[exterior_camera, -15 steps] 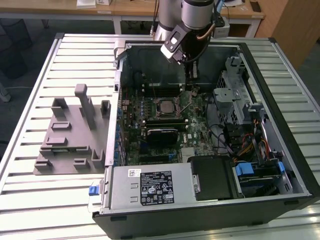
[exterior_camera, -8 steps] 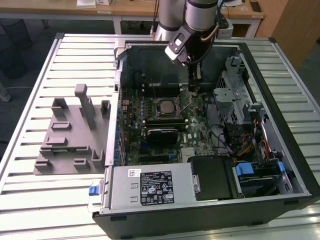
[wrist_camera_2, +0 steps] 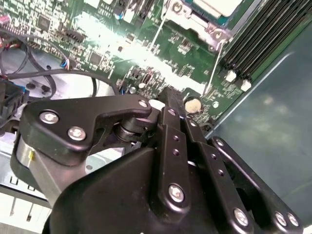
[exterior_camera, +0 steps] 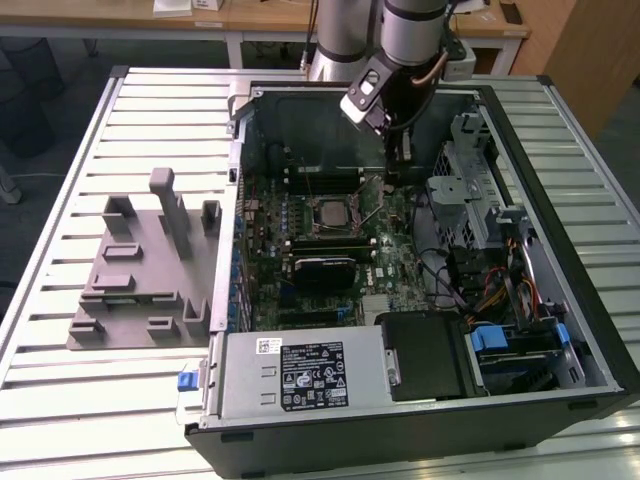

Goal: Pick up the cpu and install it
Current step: 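Close the cpu cover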

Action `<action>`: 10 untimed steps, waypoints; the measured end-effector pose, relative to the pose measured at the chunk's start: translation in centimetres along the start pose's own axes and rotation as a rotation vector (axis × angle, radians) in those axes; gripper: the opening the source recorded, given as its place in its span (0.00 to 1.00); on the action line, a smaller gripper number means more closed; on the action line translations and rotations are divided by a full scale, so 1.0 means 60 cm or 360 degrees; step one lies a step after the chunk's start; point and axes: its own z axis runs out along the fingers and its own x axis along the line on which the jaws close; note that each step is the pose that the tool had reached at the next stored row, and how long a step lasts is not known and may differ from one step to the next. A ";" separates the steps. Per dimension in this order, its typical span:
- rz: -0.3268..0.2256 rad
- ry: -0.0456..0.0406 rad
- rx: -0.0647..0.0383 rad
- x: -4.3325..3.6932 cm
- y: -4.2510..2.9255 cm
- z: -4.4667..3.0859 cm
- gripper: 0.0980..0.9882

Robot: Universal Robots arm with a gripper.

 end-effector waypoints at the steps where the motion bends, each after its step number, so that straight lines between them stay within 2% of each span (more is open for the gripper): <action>1: 0.0000 0.0000 0.0000 0.000 0.001 0.001 0.01; 10: 0.0004 0.0000 0.0000 0.000 0.005 0.018 0.01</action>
